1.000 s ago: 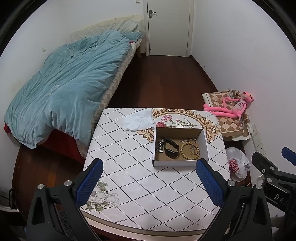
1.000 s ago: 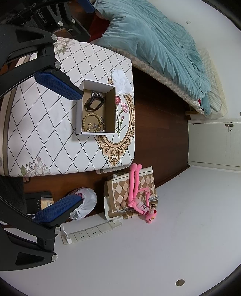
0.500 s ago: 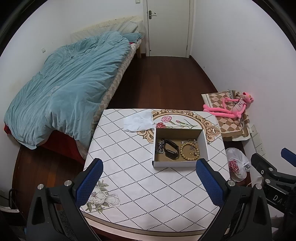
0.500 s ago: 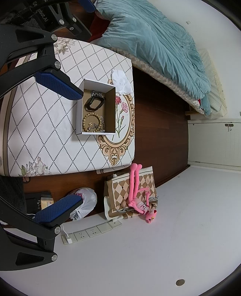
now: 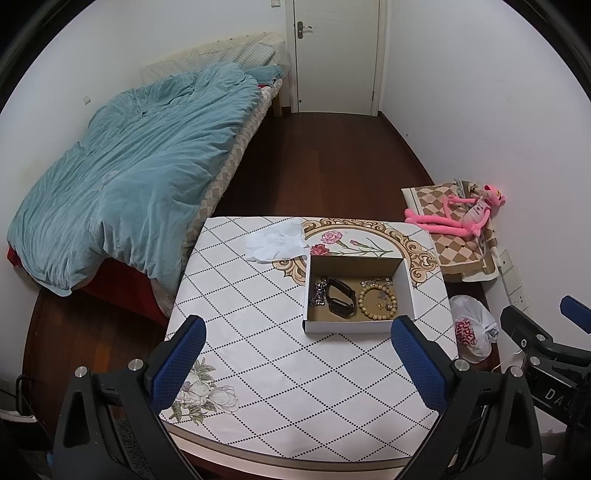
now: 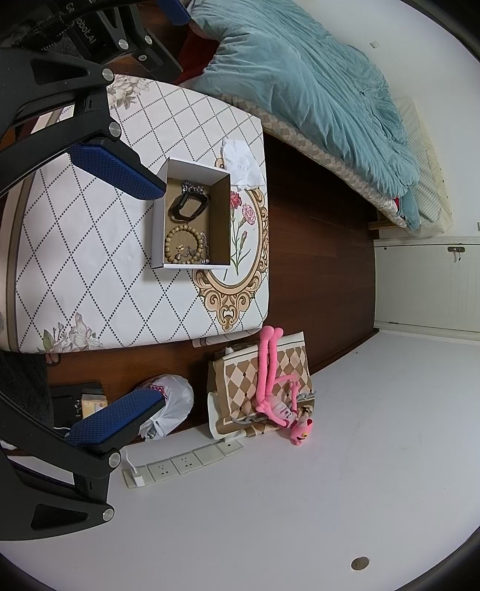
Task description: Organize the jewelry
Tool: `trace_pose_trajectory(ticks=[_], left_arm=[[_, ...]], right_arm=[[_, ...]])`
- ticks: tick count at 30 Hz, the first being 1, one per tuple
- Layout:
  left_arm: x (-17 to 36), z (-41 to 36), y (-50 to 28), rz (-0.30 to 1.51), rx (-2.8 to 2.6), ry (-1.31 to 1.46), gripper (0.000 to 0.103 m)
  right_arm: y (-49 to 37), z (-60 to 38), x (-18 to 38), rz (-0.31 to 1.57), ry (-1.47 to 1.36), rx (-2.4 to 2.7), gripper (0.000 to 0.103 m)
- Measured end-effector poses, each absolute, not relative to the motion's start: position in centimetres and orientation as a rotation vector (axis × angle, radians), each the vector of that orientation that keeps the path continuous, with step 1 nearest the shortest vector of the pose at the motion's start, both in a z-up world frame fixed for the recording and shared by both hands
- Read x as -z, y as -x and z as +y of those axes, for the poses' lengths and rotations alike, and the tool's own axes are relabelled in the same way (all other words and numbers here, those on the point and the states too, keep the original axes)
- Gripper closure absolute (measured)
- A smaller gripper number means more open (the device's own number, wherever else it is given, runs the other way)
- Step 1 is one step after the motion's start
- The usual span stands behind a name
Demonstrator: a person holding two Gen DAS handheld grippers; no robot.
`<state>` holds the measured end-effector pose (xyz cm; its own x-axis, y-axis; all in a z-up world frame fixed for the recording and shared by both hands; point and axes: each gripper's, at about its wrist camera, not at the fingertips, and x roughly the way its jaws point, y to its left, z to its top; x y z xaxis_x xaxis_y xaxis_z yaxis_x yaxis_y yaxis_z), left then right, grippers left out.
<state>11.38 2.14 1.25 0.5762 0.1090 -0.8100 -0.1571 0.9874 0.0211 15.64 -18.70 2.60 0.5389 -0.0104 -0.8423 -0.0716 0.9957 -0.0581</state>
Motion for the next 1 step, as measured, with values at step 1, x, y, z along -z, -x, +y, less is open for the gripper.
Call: trace_pose_trajectory(ticks=[1], left_arm=[[-1.28,2.08,-11.40,0.945,-0.155,0.056,0.001]], right_arm=[[-15.63,-18.68,-2.63,1.000,0.092,-0.034,0.000]])
